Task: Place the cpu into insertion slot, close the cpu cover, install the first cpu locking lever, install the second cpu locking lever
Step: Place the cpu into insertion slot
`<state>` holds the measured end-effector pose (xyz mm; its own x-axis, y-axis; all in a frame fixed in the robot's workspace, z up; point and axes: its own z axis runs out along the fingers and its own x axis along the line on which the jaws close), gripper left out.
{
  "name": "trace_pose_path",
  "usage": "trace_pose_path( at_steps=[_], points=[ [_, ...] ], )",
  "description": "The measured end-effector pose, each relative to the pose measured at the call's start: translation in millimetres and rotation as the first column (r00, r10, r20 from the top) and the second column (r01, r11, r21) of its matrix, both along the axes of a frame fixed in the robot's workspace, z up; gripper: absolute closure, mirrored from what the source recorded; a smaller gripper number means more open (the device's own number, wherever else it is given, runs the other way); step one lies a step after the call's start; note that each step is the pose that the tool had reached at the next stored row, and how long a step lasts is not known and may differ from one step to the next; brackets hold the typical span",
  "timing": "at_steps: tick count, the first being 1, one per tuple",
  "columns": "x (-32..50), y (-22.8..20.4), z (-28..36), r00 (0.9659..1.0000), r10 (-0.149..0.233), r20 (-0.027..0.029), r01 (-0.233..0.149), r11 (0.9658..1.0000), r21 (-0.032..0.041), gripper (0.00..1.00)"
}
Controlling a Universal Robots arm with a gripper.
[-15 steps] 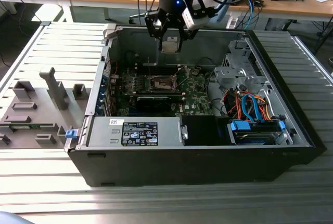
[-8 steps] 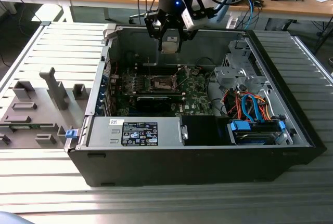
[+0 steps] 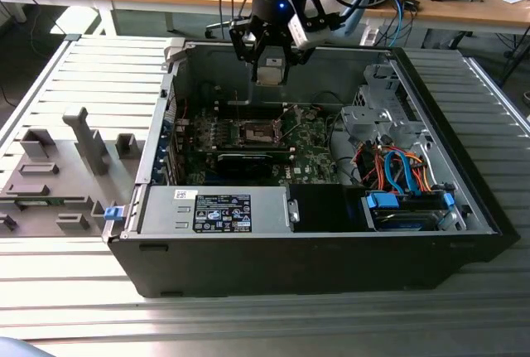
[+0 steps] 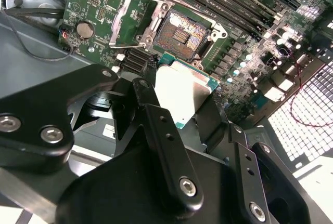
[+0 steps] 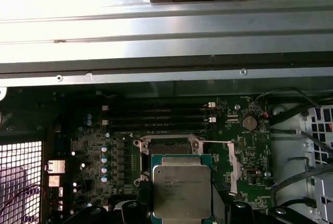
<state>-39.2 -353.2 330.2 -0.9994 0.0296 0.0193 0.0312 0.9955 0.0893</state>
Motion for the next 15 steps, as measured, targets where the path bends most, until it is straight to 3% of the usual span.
trace_pose_path(
  at_steps=[15],
  points=[
    [0.0, 0.0, 0.0, 0.9999, -0.012, 0.0000, 0.012, 0.9999, 0.0000, 0.46]
  ],
)
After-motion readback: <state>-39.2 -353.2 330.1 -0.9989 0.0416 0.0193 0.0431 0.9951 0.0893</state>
